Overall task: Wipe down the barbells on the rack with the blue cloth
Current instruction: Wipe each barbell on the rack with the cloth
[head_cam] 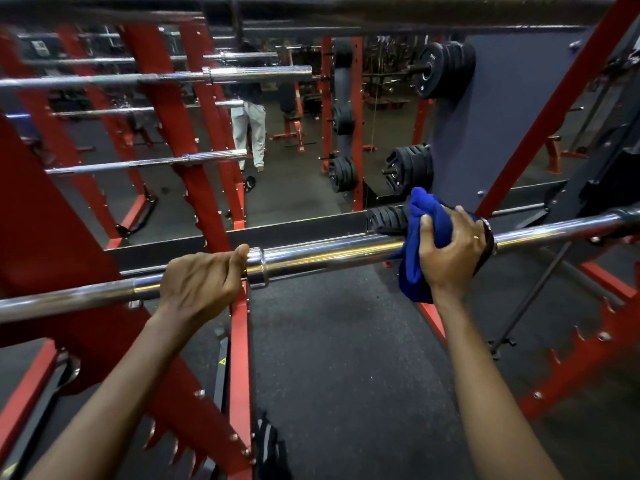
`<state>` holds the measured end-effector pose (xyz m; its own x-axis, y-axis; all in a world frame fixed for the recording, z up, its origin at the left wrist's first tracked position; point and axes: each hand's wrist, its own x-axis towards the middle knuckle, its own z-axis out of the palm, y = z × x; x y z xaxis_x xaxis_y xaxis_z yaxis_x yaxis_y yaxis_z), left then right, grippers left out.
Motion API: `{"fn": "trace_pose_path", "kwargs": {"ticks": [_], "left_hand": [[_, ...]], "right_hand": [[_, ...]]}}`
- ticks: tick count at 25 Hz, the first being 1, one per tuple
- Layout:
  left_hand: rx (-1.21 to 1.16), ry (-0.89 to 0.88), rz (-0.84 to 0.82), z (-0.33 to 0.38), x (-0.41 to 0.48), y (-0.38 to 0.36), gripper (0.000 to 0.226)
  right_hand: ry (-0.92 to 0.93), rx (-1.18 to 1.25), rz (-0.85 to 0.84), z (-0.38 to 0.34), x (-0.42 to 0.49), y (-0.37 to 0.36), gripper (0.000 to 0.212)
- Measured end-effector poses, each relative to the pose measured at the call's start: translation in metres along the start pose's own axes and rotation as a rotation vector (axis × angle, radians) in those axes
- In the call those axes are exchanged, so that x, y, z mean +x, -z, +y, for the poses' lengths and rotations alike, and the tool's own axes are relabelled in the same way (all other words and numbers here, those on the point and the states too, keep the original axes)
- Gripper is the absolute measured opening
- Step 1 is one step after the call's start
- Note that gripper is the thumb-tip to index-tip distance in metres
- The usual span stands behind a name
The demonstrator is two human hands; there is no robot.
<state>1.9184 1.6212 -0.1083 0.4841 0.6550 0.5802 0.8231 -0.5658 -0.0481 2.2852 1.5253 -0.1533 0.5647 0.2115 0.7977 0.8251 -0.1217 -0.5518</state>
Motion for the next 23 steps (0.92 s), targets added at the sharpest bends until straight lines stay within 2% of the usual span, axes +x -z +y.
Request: {"fn": "trace_pose_path", "kwargs": {"ticks": [3, 6, 8, 9, 12, 14, 17, 19, 23], "left_hand": [[-0.052, 0.054, -0.197, -0.004, 0.004, 0.005, 0.085], [-0.174, 0.197, -0.555, -0.008, 0.027, 0.015, 0.102], [-0.304, 0.296, -0.693, -0.008, 0.037, 0.02, 0.103], [-0.304, 0.284, -0.664, -0.009, 0.036, 0.021, 0.102], [-0.208, 0.035, -0.253, -0.015, 0.002, 0.01, 0.072], [-0.086, -0.117, -0.126, -0.02, -0.034, 0.001, 0.058], [0.01, -0.101, -0.044, -0.026, -0.064, -0.023, 0.061], [0.002, -0.061, -0.015, -0.019, -0.063, -0.028, 0.061], [-0.032, -0.025, 0.007, -0.01, -0.058, -0.029, 0.057]], "right_hand": [[-0.081, 0.051, 0.01, -0.024, -0.018, -0.004, 0.04], [0.051, 0.084, -0.095, -0.059, -0.048, -0.014, 0.042], [0.115, 0.097, -0.136, -0.074, -0.058, -0.017, 0.043], [0.137, 0.096, -0.143, -0.076, -0.058, -0.017, 0.043], [0.197, 0.074, -0.132, -0.062, -0.048, -0.014, 0.042], [0.153, 0.033, -0.083, -0.045, -0.039, -0.011, 0.043], [-0.038, -0.017, -0.024, -0.032, -0.027, -0.011, 0.045], [-0.088, -0.009, -0.024, -0.05, -0.035, -0.016, 0.045], [0.186, 0.137, -0.177, -0.122, -0.089, -0.026, 0.046]]}}
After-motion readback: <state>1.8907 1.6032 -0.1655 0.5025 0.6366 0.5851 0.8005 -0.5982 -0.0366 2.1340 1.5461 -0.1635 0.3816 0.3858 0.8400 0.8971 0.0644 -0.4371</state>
